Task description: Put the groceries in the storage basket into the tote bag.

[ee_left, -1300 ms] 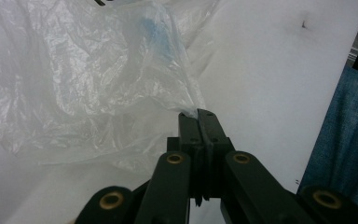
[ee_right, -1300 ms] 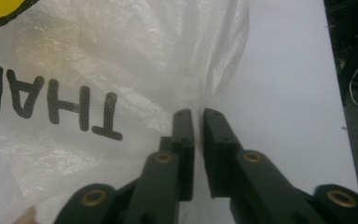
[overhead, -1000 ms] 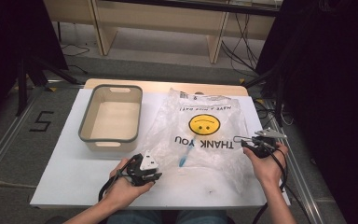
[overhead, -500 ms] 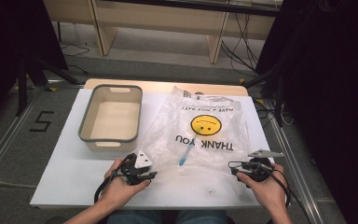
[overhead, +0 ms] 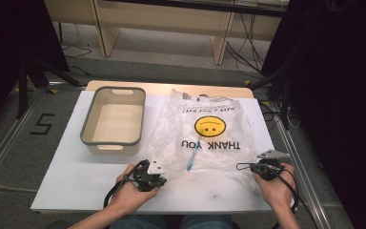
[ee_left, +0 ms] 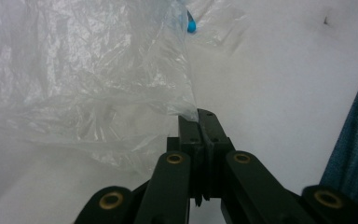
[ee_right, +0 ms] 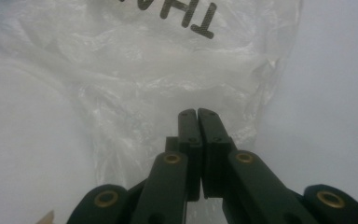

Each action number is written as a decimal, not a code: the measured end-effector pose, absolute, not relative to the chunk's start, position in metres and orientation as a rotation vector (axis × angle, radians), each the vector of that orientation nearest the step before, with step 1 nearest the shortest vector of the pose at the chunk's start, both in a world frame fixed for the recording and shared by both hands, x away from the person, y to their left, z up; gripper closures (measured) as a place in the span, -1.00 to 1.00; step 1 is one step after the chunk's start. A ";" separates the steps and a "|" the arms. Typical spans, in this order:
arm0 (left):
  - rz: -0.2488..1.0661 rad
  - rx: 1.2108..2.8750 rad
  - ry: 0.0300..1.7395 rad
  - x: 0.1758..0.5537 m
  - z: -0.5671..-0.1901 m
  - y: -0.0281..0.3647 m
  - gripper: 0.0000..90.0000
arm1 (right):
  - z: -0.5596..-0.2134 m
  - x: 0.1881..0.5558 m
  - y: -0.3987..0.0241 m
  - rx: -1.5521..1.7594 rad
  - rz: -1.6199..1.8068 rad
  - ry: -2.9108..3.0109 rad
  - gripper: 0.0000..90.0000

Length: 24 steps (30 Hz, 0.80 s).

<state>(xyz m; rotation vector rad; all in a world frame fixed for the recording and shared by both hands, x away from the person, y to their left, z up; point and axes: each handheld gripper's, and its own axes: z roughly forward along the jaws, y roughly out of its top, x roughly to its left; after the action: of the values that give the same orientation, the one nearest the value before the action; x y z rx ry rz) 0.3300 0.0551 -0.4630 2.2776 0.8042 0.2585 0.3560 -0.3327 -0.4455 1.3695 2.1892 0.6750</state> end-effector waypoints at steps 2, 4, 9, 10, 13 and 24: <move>0.302 2.263 0.808 0.329 -0.462 0.057 0.96 | -0.445 0.355 -0.332 1.371 0.690 2.188 0.90; 0.347 2.247 0.815 0.329 -0.460 0.061 0.59 | -0.439 0.350 -0.329 1.368 0.744 2.170 0.67; 0.427 2.189 0.864 0.323 -0.452 0.073 -0.09 | -0.424 0.344 -0.328 1.329 0.903 2.100 0.34; 0.446 2.173 0.874 0.321 -0.451 0.075 -0.24 | -0.419 0.344 -0.328 1.314 0.946 2.077 0.26; 0.444 2.147 0.893 0.318 -0.448 0.078 -0.48 | -0.416 0.345 -0.327 1.294 1.004 2.055 0.10; 0.399 2.147 0.918 0.323 -0.454 0.085 -0.65 | -0.426 0.349 -0.330 1.323 0.994 2.048 -0.10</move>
<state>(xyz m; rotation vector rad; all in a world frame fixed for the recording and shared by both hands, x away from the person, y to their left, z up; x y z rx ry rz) 0.3231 0.0852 -0.4537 2.1466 0.9180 0.3986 0.3487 -0.3305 -0.4256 1.3229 2.0482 0.9936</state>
